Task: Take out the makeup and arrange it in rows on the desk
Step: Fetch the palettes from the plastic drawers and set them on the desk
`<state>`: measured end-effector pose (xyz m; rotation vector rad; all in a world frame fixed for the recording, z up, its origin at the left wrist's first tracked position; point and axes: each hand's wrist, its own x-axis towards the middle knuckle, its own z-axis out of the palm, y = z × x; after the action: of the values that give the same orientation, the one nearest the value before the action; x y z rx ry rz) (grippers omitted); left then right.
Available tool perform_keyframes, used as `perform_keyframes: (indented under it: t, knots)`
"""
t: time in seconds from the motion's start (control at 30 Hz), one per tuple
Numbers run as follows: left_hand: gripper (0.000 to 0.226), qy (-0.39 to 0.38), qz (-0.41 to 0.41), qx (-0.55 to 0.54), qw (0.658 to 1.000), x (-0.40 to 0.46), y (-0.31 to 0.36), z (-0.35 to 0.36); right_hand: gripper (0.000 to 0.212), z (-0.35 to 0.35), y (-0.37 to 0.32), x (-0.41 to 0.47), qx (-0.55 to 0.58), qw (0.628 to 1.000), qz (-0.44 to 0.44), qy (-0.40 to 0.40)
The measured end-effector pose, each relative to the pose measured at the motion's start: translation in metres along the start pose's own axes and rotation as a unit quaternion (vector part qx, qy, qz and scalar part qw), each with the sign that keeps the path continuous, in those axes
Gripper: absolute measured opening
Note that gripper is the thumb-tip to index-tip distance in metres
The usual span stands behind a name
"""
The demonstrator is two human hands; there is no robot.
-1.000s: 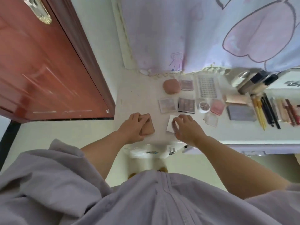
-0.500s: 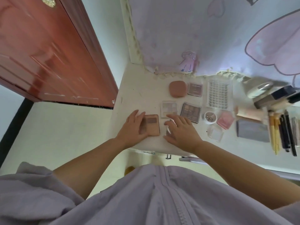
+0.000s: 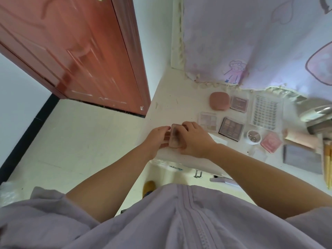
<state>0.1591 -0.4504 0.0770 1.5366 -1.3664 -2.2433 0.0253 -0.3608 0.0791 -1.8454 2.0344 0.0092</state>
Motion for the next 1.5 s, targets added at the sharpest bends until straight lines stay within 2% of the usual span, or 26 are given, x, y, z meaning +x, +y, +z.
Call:
perform_keyframes:
  t: [0.07,0.13,0.2,0.3,0.53,0.63,0.77,0.83,0.9,0.97,1.03,1.1,1.27,1.37,1.5]
  knots:
    - [0.046,-0.074,-0.031,-0.034,0.996,-0.005,0.01,-0.003,0.079,-0.016,-0.006,-0.005,0.068,0.996,-0.004,0.049]
    - [0.058,-0.163,-0.047,-0.083,0.982,-0.009,0.021,0.0,0.079,-0.031,-0.01,-0.009,0.085,0.991,-0.002,0.101]
    - [0.062,-0.202,-0.063,-0.139,0.967,-0.011,0.032,0.011,0.08,-0.043,-0.009,-0.013,0.088,0.987,0.008,0.137]
    - [0.063,-0.223,-0.077,-0.17,0.957,-0.011,0.048,0.03,0.077,-0.057,0.001,-0.023,0.099,0.983,0.021,0.155]
    - [0.067,-0.244,-0.075,-0.163,0.953,-0.005,0.058,0.055,0.073,-0.075,0.03,-0.038,0.055,0.987,0.003,0.153]
    - [0.066,-0.251,-0.073,-0.163,0.951,-0.003,0.058,0.056,0.059,-0.088,0.033,-0.043,0.151,0.977,0.013,0.147]
    - [0.069,-0.269,-0.108,-0.177,0.94,0.0,0.057,0.05,0.039,-0.103,0.042,-0.037,0.274,0.958,0.034,0.079]
    - [0.073,-0.276,-0.122,-0.176,0.937,0.002,0.054,0.047,0.031,-0.11,0.051,-0.03,0.387,0.915,0.078,0.081]
    - [0.075,-0.275,-0.13,-0.185,0.935,0.003,0.054,0.045,0.03,-0.112,0.062,-0.023,0.527,0.837,0.114,0.088]
    - [0.077,-0.273,-0.13,-0.203,0.931,0.006,0.056,0.041,0.021,-0.107,0.067,-0.016,0.594,0.789,0.131,0.091]
    - [0.078,-0.265,-0.12,-0.205,0.934,0.012,0.06,0.035,0.013,-0.098,0.068,-0.003,0.587,0.79,0.15,0.097]
    - [0.075,-0.249,-0.116,-0.205,0.94,0.022,0.067,0.026,0.013,-0.092,0.068,0.014,0.548,0.811,0.172,0.108]
    - [0.04,-0.139,-0.073,-0.193,0.969,0.061,0.085,0.001,0.009,-0.09,0.069,0.069,0.505,0.828,0.206,0.133]
    - [0.028,-0.088,-0.031,-0.11,0.99,0.087,0.106,-0.018,0.015,-0.089,0.072,0.107,0.498,0.826,0.227,0.133]
    - [0.026,-0.034,0.006,0.02,0.999,0.119,0.133,-0.037,0.018,-0.09,0.078,0.158,0.484,0.825,0.259,0.135]
